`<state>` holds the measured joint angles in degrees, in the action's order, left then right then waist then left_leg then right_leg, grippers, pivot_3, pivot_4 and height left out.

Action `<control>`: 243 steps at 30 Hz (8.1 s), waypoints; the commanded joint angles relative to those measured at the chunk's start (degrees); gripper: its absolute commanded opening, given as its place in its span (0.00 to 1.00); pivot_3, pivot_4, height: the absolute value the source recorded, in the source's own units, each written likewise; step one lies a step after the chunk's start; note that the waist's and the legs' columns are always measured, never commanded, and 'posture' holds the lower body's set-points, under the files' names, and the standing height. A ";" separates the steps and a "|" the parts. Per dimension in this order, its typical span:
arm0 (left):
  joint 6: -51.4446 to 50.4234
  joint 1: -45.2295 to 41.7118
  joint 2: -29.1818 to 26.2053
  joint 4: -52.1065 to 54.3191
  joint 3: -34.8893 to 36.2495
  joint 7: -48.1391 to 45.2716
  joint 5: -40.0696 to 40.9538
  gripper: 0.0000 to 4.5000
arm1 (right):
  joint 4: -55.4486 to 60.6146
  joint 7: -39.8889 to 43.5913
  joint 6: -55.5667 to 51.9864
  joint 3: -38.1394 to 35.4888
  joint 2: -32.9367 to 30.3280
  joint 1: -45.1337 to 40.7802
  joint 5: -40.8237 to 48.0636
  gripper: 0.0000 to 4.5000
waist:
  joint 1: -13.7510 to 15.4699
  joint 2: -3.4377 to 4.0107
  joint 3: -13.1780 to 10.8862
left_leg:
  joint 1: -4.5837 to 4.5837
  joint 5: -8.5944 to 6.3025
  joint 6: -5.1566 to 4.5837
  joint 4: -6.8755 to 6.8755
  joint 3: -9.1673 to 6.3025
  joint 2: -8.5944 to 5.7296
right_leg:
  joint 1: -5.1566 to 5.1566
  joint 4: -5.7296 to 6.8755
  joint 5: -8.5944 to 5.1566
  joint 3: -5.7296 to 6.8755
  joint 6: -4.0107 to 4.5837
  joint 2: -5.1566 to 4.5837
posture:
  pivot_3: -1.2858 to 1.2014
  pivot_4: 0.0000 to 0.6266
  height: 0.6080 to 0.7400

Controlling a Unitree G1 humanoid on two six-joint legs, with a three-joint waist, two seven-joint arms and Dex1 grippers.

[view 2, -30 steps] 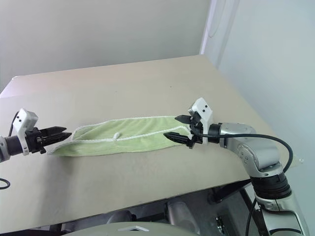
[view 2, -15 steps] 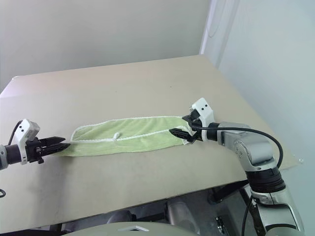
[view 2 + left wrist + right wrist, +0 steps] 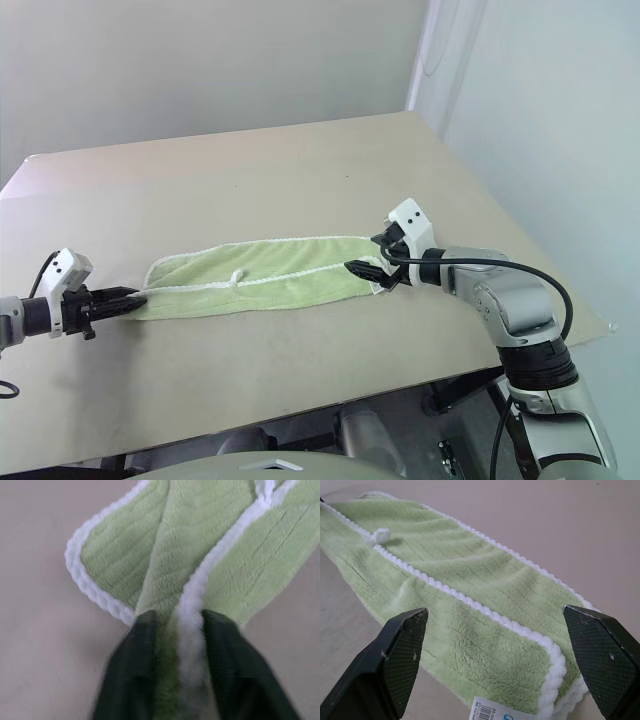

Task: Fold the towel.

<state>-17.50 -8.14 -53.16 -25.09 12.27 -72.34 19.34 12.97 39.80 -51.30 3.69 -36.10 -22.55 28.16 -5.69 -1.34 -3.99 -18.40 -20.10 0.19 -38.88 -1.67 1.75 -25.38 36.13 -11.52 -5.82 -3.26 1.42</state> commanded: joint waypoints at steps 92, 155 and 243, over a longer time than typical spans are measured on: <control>25.30 -59.15 11.63 -42.80 -4.16 32.44 -13.42 0.00 | -46.77 -7.05 54.06 -15.68 7.62 -31.84 -13.53 0.01 | 0.02 0.00 -0.02 | -0.13 0.01 -0.01 -0.07 -0.03 -0.11 | 0.01 -0.01 0.38 -0.08 -0.04 -0.03 | 0.52 0.00 0.79; 26.54 -40.45 11.34 -33.89 -19.52 -4.53 -19.18 0.00 | 14.55 -5.96 17.07 -12.54 -2.34 36.96 -2.17 0.01 | 1.77 -0.08 0.18 | 0.70 -0.11 -0.12 0.67 0.11 -0.10 | 0.83 -0.30 -0.24 -0.11 0.05 -0.01 | 0.52 0.00 0.79; -3.87 -17.77 13.12 18.91 -18.85 -11.02 0.00 1.00 | 2.96 -59.71 5.25 -26.24 -1.23 45.03 84.79 1.00 | 1.57 -0.39 0.26 | 0.53 -0.11 -0.12 0.73 0.18 0.04 | 0.94 -1.05 -0.25 -0.28 0.00 0.00 | 0.52 0.00 0.79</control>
<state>-22.02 -24.89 -39.84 -7.43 -6.71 -83.57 19.17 18.08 -17.62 -49.04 -21.00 -37.21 22.89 113.34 -4.13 -1.74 -3.73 -17.87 -20.21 0.07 -38.17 -1.49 1.79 -24.44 35.08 -11.77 -6.11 -3.26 1.41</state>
